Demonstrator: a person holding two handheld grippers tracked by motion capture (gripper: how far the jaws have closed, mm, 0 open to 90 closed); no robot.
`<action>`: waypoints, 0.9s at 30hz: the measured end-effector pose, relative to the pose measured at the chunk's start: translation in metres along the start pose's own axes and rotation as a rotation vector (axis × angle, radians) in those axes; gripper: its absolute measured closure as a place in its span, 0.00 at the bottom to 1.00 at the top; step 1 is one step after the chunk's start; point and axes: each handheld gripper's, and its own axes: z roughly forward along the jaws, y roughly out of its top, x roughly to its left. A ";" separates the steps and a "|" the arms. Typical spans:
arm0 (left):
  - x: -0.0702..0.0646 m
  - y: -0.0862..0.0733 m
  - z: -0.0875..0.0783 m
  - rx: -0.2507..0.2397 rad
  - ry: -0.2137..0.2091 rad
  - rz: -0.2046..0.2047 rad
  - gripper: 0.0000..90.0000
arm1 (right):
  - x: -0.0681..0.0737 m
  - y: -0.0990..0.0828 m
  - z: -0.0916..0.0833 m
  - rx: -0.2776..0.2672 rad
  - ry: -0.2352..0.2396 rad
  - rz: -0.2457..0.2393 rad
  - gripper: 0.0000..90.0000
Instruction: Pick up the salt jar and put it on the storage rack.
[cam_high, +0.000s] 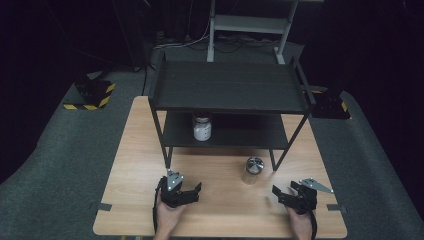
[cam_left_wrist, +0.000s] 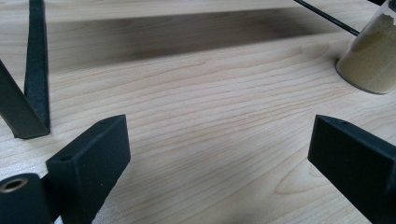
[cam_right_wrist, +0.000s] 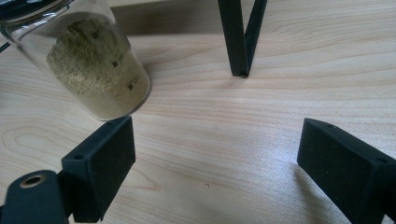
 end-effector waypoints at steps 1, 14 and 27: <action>0.000 0.000 0.000 0.003 0.000 -0.002 0.07 | 0.000 0.000 0.000 0.001 0.000 0.000 0.12; 0.008 -0.003 -0.001 -0.009 -0.014 -0.108 0.11 | 0.000 0.000 0.000 -0.004 0.000 0.004 0.13; 0.016 -0.005 -0.002 -0.015 -0.011 -0.196 0.10 | 0.001 0.001 0.001 0.003 -0.004 0.000 0.13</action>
